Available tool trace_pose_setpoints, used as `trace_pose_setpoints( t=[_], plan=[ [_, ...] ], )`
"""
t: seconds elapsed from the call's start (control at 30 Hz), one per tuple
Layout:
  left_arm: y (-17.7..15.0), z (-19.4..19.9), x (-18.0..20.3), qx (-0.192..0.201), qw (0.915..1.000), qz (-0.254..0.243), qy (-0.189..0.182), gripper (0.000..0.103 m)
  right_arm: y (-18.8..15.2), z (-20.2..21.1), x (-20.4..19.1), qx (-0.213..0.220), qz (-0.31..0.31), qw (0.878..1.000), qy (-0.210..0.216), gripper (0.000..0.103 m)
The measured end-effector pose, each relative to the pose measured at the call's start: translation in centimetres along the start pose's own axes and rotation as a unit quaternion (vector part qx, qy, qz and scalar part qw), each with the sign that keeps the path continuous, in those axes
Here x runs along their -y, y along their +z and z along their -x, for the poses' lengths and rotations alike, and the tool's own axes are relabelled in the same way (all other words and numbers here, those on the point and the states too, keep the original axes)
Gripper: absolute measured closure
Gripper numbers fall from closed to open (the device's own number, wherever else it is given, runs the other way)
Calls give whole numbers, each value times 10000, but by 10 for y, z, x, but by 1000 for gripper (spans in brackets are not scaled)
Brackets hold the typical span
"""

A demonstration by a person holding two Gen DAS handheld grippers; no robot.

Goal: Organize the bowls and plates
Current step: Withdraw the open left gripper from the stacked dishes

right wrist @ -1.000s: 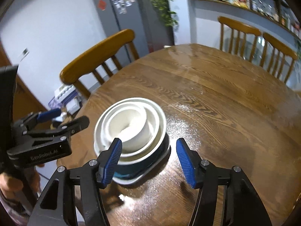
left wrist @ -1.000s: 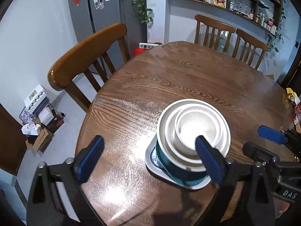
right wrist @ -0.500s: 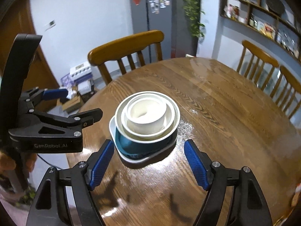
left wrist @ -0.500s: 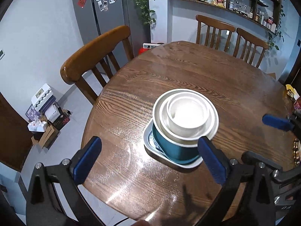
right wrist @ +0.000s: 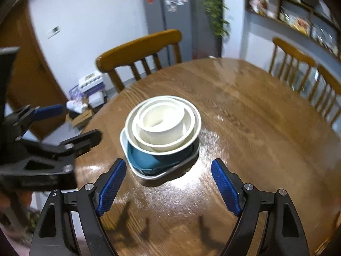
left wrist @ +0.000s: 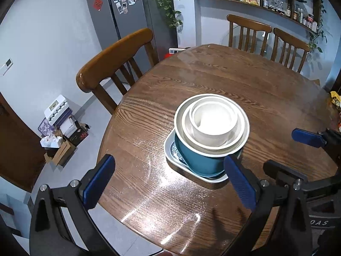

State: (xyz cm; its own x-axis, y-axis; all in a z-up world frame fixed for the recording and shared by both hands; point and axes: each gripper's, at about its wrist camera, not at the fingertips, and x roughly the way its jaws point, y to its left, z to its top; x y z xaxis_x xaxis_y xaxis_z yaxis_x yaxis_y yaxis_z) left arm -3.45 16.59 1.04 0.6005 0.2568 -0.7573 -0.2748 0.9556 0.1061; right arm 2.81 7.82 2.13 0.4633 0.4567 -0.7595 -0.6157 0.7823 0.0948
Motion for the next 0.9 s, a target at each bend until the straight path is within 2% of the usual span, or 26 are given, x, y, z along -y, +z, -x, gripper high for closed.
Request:
trace_pose_setpoints(
  t=[0.13, 0.57, 0.9],
  plan=[
    [-4, -7, -1, -55, 10000, 25, 27, 1, -3, -5, -3, -104, 57, 9999, -1, 20],
    [-11, -17, -6, -210, 9997, 101, 9, 1, 0, -7, -18, -206, 56, 9986, -476, 20],
    [-12, -22, -13, -266, 9996, 131, -31, 1, 2, -11, -26, -233, -25, 9988, -436, 20]
  ],
)
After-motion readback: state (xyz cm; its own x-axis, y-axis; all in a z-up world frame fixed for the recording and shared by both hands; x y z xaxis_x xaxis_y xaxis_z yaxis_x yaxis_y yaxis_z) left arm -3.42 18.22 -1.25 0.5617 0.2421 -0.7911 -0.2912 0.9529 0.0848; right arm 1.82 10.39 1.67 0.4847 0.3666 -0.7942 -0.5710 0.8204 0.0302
